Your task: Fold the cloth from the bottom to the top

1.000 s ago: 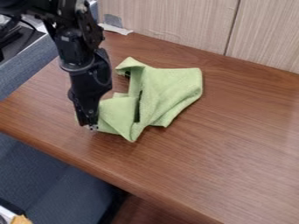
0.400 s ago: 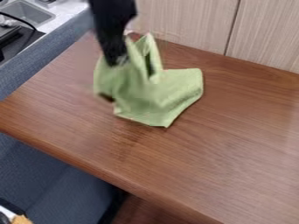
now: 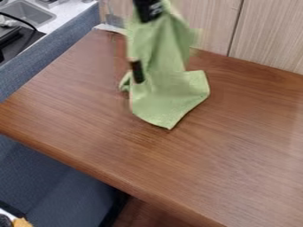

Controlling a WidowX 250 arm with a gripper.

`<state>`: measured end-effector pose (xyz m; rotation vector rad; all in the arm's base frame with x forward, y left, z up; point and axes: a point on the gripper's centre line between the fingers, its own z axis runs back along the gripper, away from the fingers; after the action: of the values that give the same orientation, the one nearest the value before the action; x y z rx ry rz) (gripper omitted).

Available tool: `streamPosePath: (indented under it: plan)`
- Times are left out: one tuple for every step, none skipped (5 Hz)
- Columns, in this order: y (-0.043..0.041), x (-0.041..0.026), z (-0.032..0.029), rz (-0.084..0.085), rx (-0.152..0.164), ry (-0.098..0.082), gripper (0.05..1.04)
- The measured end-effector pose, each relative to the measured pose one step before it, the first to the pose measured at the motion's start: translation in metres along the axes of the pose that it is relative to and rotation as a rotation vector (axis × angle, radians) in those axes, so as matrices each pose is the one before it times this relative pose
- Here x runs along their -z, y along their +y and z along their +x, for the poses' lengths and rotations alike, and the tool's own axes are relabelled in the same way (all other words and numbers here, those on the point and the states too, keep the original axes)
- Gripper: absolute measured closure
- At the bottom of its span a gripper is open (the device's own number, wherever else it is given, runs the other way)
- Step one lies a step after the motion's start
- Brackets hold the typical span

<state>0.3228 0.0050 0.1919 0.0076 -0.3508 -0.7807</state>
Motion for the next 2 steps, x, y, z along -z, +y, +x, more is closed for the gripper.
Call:
streamPosePath:
  plan:
    - [0.01620, 0.01712, 0.02543, -0.0229, -0.0024, 0.0116, 1.022]
    - [0.01037, 0.03334, 0.01302, -0.0227, -0.0006, 0.0250, 1.022]
